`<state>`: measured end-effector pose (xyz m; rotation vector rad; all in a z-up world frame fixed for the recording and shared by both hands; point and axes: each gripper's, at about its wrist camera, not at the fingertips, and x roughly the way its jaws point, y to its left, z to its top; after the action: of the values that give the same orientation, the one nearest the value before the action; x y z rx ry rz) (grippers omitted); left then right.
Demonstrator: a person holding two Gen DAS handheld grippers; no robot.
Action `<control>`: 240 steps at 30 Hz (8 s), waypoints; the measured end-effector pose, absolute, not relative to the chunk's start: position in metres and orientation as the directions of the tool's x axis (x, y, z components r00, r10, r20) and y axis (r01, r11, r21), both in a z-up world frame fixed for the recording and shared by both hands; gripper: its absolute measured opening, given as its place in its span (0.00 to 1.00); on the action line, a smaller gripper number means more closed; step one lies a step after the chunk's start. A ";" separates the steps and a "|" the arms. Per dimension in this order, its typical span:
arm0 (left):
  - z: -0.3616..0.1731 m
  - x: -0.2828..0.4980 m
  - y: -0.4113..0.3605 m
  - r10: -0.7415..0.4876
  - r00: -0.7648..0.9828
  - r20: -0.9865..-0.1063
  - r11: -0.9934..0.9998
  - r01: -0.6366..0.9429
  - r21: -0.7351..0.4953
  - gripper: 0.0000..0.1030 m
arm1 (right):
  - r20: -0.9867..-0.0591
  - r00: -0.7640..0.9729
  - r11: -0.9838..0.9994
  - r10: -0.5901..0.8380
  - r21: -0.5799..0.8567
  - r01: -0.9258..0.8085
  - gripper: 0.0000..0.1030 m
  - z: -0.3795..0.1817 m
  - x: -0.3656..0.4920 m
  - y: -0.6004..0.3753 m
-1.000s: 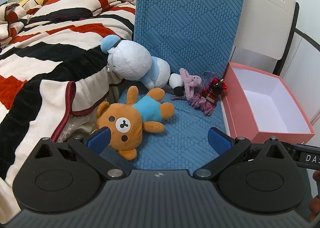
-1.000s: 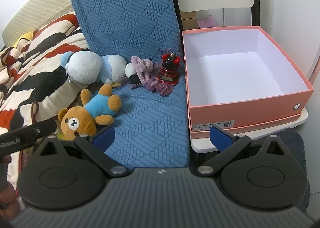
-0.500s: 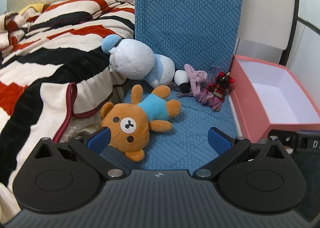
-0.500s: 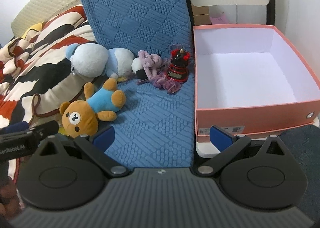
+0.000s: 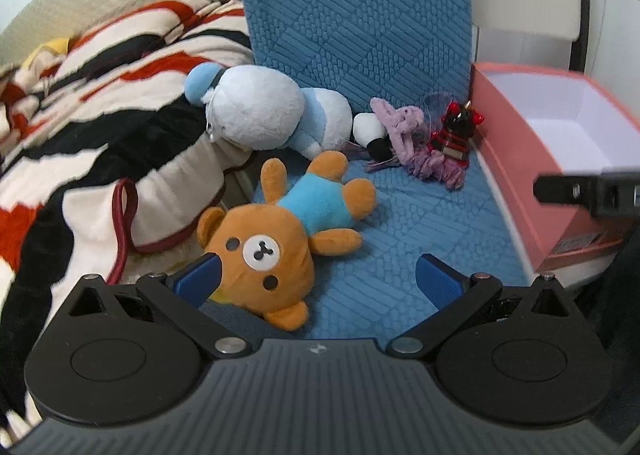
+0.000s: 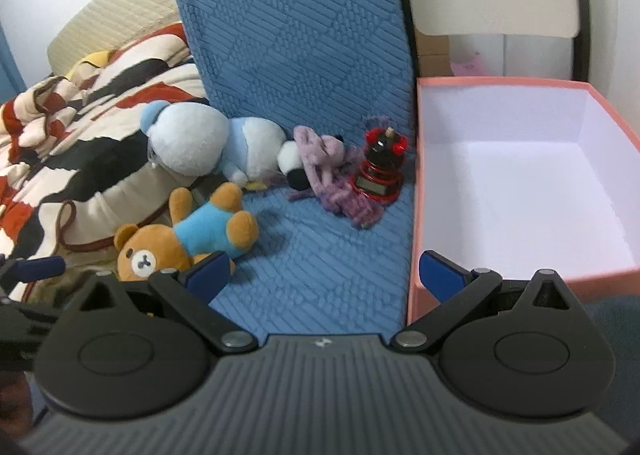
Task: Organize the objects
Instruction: 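Reach the left tool toward the orange bear while the right tool approaches the pink bunny, then grasp the orange bear with the left tool while the right tool grasps the pink bunny, then lift and carry the bear and bunny over the pink box with both tools, then open both tools to drop the bear and bunny into the box, then move both tools back toward the panda and ribbon scarf on the cushion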
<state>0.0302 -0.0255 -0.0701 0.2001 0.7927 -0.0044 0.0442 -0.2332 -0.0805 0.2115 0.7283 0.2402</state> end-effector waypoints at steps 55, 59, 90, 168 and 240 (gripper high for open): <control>-0.210 0.213 0.004 0.380 0.476 -0.793 0.765 0.320 0.559 0.81 | -0.636 0.712 0.953 0.298 0.245 -0.179 0.43 -0.174 0.264 -0.188; -0.200 0.211 0.008 0.351 0.468 -0.811 0.803 0.294 0.518 0.77 | -0.641 0.703 0.948 0.309 0.269 -0.171 0.40 -0.171 0.265 -0.193; -0.156 0.128 0.000 -0.008 0.507 -0.862 0.978 -0.175 -0.112 0.77 | -0.763 0.534 0.931 0.365 0.279 -0.237 0.40 -0.153 0.161 -0.187; -0.003 0.249 -0.200 -0.380 0.408 -0.831 0.920 0.070 -0.386 0.77 | -0.779 0.613 0.967 0.130 0.236 0.095 0.40 0.001 0.169 -0.393; 0.010 0.118 -0.079 -0.371 0.668 -0.645 0.928 0.255 -0.270 0.95 | -0.696 0.708 0.978 0.119 0.204 0.036 0.66 -0.028 0.048 -0.281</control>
<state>0.1177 -0.0790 0.0105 -0.1620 0.7621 -0.3549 0.0479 -0.2811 -0.0277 0.2092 0.7836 0.0466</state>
